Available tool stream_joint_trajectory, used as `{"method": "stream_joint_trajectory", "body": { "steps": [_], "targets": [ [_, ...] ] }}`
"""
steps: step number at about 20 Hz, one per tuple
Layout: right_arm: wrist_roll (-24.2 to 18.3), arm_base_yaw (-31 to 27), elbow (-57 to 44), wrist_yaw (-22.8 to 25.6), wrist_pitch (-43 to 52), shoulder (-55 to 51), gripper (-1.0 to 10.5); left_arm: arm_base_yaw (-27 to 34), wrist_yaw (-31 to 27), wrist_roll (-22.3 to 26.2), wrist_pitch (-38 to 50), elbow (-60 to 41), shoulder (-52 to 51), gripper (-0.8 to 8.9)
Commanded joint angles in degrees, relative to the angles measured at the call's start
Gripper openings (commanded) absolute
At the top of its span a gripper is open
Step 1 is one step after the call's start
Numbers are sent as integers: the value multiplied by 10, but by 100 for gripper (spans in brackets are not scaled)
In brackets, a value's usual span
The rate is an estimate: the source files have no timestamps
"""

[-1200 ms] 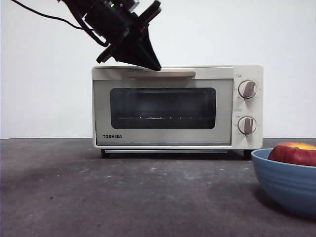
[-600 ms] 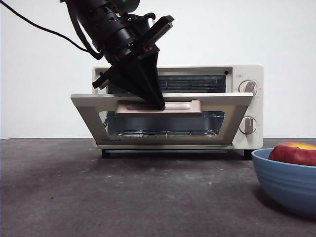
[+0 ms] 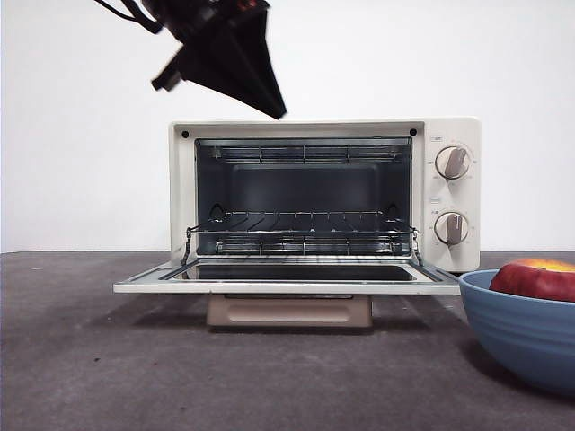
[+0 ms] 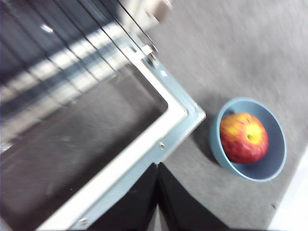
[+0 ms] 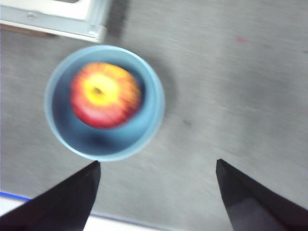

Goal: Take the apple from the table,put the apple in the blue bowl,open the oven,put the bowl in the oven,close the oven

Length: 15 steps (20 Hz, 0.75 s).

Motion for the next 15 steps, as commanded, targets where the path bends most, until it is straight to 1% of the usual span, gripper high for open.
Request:
{"method": "stream_joint_trajectory", "body": {
  "steps": [1, 4, 5, 7, 8, 9, 12, 15],
  "targets": [
    [-17, -21, 0, -10, 26, 40, 361, 10, 1, 8, 3, 9, -26, 7],
    [-68, -82, 0, -61, 64, 103, 360, 27, 1, 10, 2, -1, -69, 7],
    [-96, -113, 0, -85, 73, 131, 360, 34, 1, 10, 1, -9, -86, 7],
    [-138, -176, 0, -150, 91, 183, 358, 48, 1, 10, 2, -38, -125, 7],
    [-155, -201, 0, -165, 100, 203, 354, 55, 1, 10, 3, -56, -146, 7],
    [-164, -227, 0, -183, 112, 225, 344, 63, 1, 10, 4, -82, -173, 7],
    [-172, -257, 0, -246, 143, 277, 322, 81, 1, 3, 12, -147, -243, 7],
    [-177, -251, 0, -242, 158, 326, 307, 93, 1, -23, 33, -214, -310, 7]
  ]
}}
